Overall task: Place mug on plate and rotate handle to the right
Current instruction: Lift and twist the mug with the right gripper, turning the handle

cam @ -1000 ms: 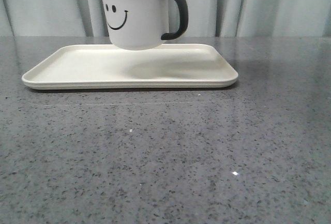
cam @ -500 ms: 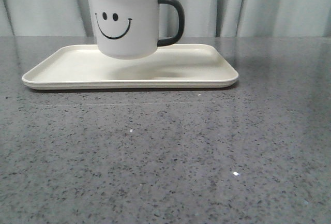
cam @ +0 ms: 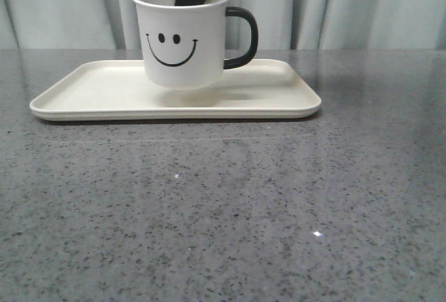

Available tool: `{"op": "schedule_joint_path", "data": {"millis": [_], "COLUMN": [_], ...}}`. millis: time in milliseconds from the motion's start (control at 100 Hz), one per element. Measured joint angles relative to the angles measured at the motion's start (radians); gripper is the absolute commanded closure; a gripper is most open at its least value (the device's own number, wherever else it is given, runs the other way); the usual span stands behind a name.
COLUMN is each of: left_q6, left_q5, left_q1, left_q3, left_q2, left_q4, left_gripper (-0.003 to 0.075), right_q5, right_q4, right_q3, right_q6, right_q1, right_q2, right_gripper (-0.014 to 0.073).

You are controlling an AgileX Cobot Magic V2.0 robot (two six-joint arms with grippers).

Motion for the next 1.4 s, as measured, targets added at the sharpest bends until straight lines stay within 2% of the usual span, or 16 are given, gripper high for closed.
{"op": "schedule_joint_path", "data": {"millis": [1400], "left_q6": [0.0], "left_q5": [0.0], "left_q1": [0.0], "left_q3": [0.0], "left_q2": [0.0], "left_q4": [0.0], "left_gripper": [0.0227], "right_q5": [0.0], "right_q4": [0.0], "right_q3": [0.046], "right_q6": [-0.055], "right_q1": [0.0], "right_q2": [0.0], "right_gripper": [0.0657]}}
